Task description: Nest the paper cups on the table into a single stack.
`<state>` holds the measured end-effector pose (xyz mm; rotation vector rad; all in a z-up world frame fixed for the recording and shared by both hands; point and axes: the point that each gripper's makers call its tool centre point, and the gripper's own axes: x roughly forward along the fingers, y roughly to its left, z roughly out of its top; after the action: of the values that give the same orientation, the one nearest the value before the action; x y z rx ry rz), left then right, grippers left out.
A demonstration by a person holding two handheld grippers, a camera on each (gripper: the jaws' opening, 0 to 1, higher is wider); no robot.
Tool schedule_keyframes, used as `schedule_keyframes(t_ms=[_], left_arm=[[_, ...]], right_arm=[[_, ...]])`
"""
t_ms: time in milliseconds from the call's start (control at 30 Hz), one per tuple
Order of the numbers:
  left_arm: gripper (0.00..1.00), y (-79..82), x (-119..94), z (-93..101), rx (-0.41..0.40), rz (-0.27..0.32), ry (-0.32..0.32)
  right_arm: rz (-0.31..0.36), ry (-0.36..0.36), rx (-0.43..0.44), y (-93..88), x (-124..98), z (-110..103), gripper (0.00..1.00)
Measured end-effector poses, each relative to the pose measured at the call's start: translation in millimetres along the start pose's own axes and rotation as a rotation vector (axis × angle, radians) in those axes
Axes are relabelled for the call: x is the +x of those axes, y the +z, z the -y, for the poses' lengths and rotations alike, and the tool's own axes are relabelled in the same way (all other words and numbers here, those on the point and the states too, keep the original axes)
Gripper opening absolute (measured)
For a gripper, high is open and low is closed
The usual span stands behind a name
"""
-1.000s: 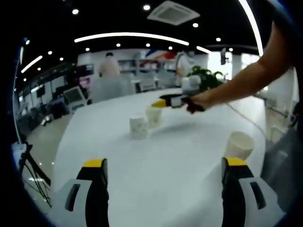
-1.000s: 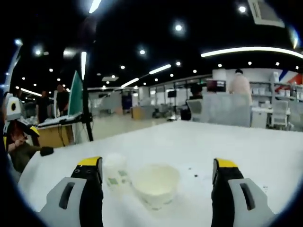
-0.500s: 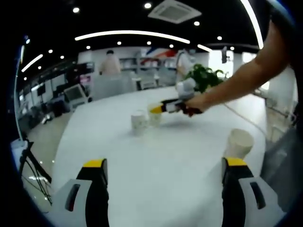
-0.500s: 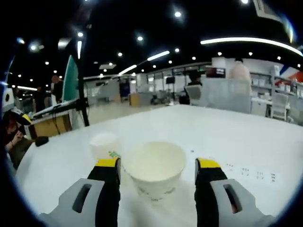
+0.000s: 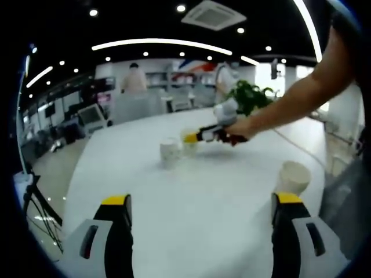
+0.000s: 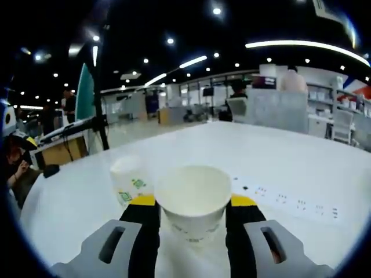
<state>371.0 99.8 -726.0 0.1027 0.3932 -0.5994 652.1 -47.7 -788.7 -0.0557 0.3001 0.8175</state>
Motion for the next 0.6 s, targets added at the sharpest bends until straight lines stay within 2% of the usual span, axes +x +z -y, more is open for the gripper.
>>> schedule_keyframes(t_ms=[367,600], left_arm=[[0.99,3.0,0.4,5.0,-0.019,0.013,-0.034],[0.99,4.5,-0.3,7.3,-0.021,0.014,-0.044]], right_arm=[[0.015,-0.026,-0.004,14.0,-1.6,6.4,0.40],[0.030,-0.034,0.031,28.7,-4.2,12.4,0.40]])
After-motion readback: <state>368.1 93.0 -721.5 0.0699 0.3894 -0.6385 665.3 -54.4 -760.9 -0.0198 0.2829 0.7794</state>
